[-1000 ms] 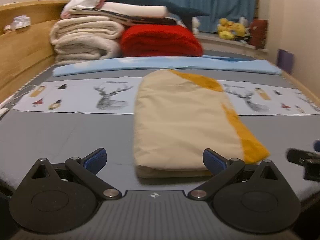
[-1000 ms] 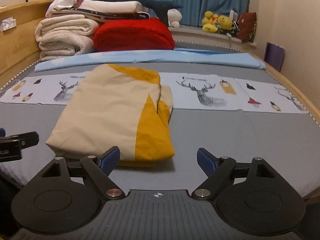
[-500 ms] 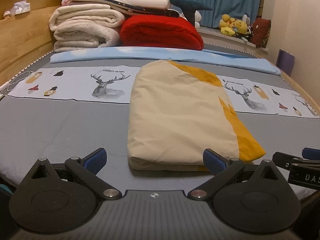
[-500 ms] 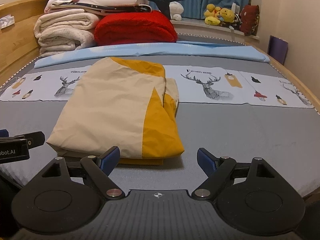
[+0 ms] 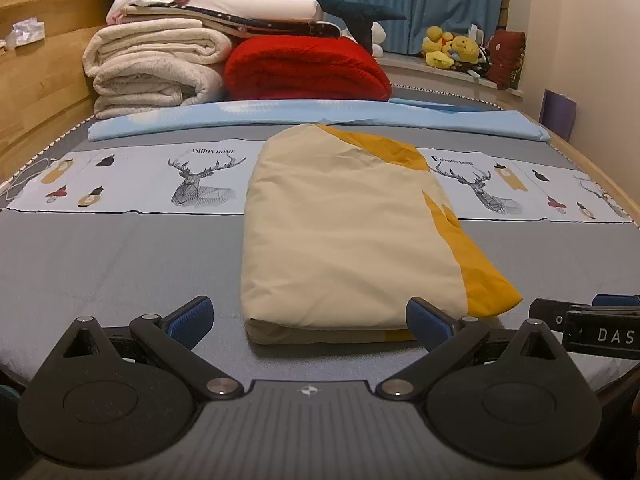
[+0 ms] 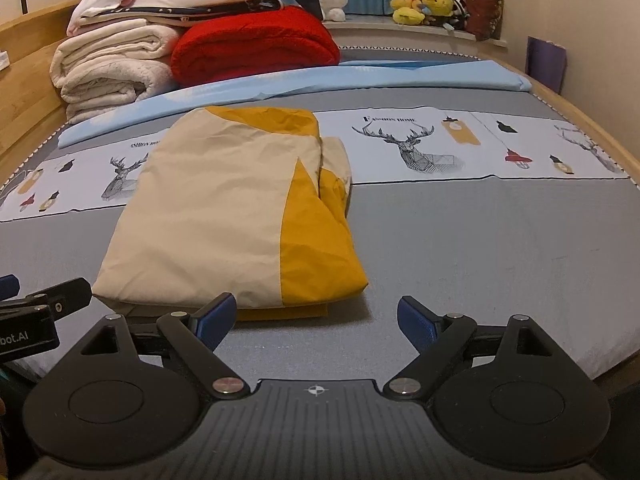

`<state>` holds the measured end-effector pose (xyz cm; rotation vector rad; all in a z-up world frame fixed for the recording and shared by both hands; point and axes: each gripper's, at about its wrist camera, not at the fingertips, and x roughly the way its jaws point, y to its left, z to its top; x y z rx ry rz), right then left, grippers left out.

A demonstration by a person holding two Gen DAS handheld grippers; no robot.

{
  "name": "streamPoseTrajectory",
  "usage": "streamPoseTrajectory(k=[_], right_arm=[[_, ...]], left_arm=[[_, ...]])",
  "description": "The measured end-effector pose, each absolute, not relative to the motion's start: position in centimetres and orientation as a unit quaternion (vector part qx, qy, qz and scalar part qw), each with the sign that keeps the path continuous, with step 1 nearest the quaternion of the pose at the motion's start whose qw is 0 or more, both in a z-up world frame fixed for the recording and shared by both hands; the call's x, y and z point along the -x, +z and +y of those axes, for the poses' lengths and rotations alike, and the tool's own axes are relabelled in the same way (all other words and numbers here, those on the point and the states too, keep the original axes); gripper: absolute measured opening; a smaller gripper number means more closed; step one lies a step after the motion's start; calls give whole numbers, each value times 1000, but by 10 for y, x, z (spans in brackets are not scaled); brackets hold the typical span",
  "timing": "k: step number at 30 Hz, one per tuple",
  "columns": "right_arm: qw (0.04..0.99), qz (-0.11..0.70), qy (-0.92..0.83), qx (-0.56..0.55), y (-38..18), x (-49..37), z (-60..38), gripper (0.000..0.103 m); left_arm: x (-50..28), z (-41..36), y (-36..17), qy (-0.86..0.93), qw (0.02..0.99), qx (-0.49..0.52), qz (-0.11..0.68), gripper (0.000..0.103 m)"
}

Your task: Fold large clothes

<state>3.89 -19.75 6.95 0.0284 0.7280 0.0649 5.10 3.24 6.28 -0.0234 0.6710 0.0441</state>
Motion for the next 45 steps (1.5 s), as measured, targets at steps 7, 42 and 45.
streamPoseTrajectory(k=[7, 42, 45], right_arm=[[935, 351, 41, -1, 72, -37, -195, 89], [935, 351, 42, 14, 69, -39, -191, 89], [935, 351, 42, 14, 69, -39, -191, 89]], left_arm=[[-50, 30, 62, 20, 943, 5, 332, 102], [-56, 32, 56, 30, 937, 7, 348, 102], [-55, 31, 56, 29, 937, 7, 348, 102]])
